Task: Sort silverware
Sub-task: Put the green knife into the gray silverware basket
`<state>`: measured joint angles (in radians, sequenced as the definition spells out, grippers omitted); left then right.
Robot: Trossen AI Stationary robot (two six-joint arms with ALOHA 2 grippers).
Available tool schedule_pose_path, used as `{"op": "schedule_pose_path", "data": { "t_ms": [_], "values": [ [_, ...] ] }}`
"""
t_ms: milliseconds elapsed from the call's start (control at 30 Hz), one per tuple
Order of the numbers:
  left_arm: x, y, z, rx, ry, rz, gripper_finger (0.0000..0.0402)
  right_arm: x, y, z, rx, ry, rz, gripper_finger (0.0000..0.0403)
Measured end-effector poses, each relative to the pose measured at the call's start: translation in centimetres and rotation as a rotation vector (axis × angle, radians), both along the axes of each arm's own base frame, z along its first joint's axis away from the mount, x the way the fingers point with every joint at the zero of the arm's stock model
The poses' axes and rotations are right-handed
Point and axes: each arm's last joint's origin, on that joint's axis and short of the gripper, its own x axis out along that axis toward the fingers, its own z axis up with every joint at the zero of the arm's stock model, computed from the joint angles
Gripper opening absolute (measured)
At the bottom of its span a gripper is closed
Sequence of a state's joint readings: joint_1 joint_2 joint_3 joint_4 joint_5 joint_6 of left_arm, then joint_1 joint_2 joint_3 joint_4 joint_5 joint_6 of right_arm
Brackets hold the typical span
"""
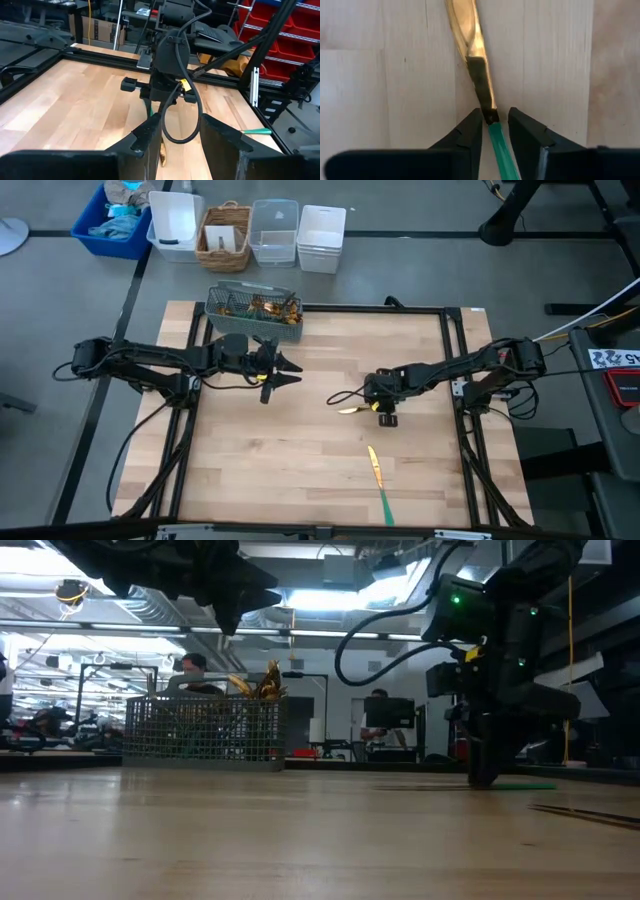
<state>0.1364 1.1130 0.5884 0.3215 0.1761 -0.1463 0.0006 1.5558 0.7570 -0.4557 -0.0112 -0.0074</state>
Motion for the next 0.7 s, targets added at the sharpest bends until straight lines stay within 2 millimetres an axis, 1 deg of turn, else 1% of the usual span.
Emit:
{"op": "schedule_pose_path", "data": {
  "t_ms": [200, 367, 567, 700],
  "values": [
    [0.0, 0.0, 0.0, 0.001, 0.000, 0.002, 0.0125, 0.3, 0.0, -0.4, 0.001, -0.007, -0.002, 0.0069],
    [0.0, 0.0, -0.1, 0.000, 0.008, 0.002, 0.0125, 0.6, 0.0, -1.2, 0.001, 0.018, -0.003, 0.0071],
    [-0.1, 0.0, -0.4, 0.016, 0.036, -0.002, 0.0125, 0.6, 0.0, -1.3, 0.001, 0.023, -0.003, 0.0078],
    [-0.1, 0.0, -0.5, 0.014, 0.051, -0.002, 0.0125, 0.6, 0.0, -1.4, 0.009, 0.023, -0.001, 0.0063]
  ]
}}
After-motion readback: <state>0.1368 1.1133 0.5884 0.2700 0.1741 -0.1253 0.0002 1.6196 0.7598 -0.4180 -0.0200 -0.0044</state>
